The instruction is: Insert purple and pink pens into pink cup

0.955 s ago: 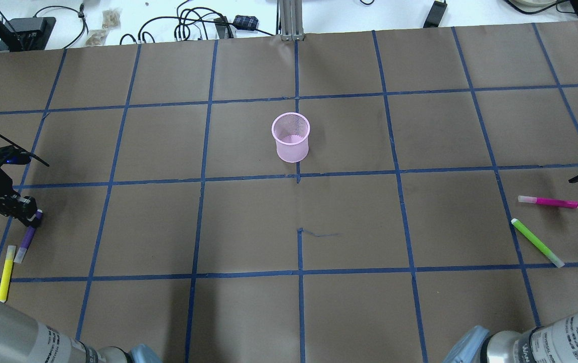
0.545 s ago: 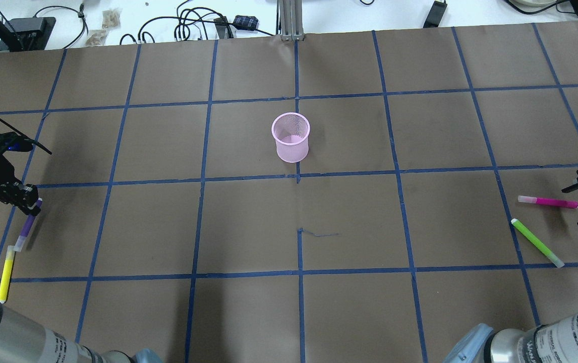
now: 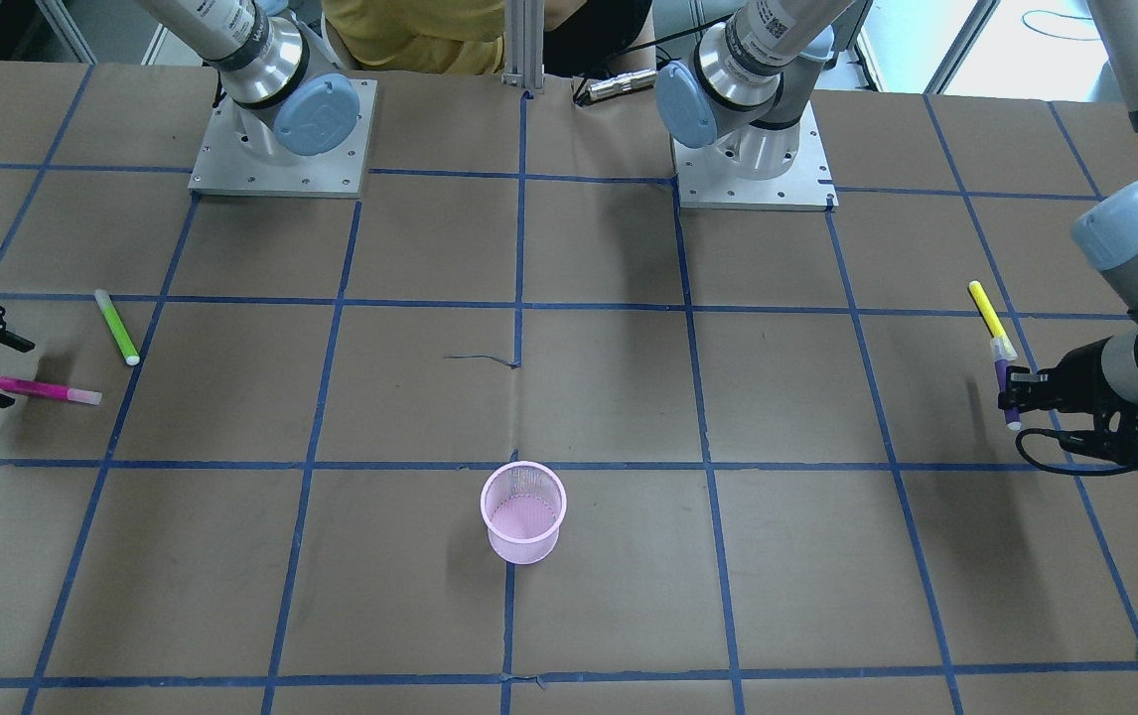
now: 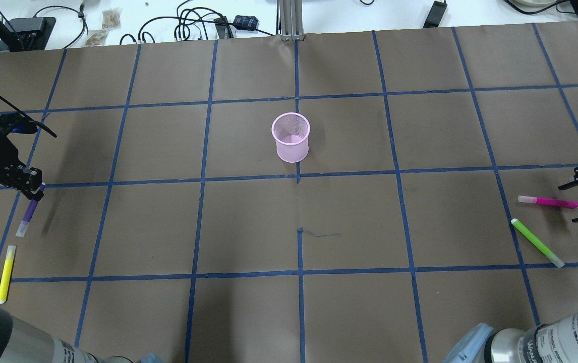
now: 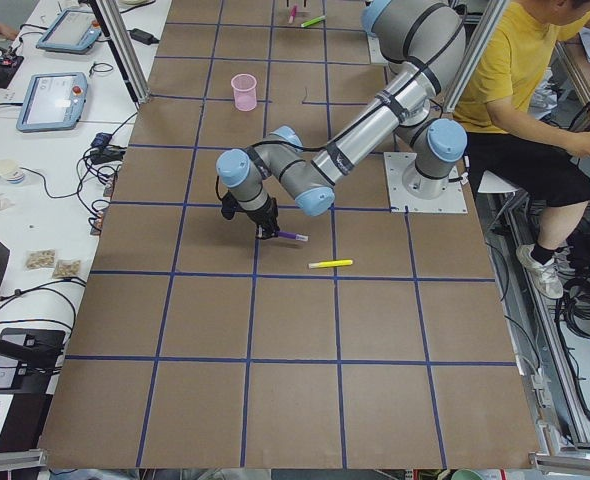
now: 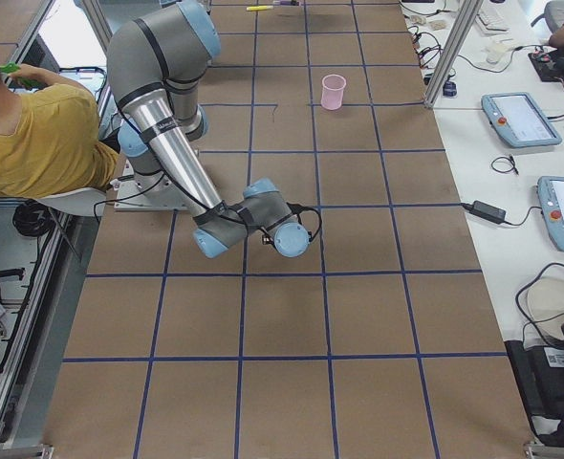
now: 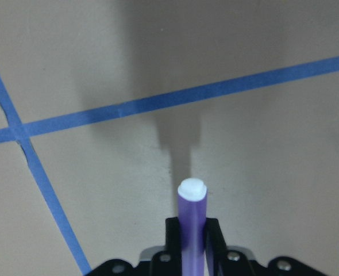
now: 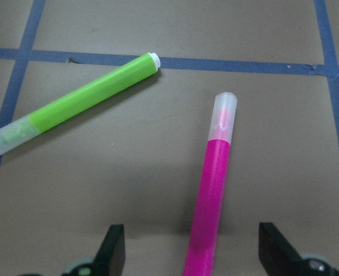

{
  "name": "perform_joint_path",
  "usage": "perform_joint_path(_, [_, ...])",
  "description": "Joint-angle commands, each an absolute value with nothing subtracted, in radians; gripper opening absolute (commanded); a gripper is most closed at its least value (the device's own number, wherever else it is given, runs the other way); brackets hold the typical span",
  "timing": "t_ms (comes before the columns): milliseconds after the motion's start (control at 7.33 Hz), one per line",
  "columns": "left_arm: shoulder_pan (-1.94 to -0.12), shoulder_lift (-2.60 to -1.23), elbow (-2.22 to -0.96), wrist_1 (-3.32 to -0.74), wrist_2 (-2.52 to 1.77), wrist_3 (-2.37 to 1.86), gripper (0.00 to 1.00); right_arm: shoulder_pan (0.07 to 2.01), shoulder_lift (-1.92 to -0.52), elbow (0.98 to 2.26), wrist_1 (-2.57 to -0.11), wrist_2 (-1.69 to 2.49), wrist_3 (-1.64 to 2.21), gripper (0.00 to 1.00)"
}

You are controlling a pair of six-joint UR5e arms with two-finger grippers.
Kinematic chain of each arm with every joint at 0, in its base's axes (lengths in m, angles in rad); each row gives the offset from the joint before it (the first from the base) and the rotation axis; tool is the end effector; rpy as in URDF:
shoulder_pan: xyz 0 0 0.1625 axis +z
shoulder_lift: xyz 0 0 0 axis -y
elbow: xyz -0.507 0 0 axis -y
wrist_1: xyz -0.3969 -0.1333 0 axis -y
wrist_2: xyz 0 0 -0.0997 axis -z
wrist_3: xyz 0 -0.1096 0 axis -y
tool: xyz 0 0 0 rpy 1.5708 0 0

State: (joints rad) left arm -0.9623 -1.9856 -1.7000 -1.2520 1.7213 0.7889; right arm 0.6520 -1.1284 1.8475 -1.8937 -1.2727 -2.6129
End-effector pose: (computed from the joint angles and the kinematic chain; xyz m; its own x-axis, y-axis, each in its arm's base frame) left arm 0.2568 -0.5730 0.2932 -0.9805 0.1886 0.0555 0.1966 0.9451 0.2611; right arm -0.3505 -0.4757 0.2241 0.0532 -0.9978 0.0393 -0.8803 -0.0654 -0.4699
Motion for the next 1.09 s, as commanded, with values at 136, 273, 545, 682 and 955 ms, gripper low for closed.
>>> perform_joint_path(136, [-0.979, -1.971, -1.700, -1.259, 1.680, 0.784, 0.00, 0.652, -1.103, 1.841, -1.925, -1.266, -2.611, 0.77])
perform_joint_path(273, [-0.980, -1.965, -1.700, -1.261, 1.680, 0.781, 0.00, 0.652, -1.103, 1.841, -1.925, -1.267, -2.609, 0.57])
perform_joint_path(545, [-0.991, -1.956, -1.700, -1.261, 1.677, 0.779, 0.00, 0.652, -1.104, 1.841, -1.925, -1.270, -2.602, 0.08])
perform_joint_path(682, [-0.997, -1.953, -1.701, -1.261, 1.674, 0.782, 0.00, 0.652, -1.108, 1.841, -1.925, -1.272, -2.593, 0.00])
perform_joint_path(955, [-1.003, -1.945, -1.701, -1.261, 1.675, 0.779, 0.00, 0.652, -1.117, 1.829, -1.919, -1.285, -2.553, 0.00])
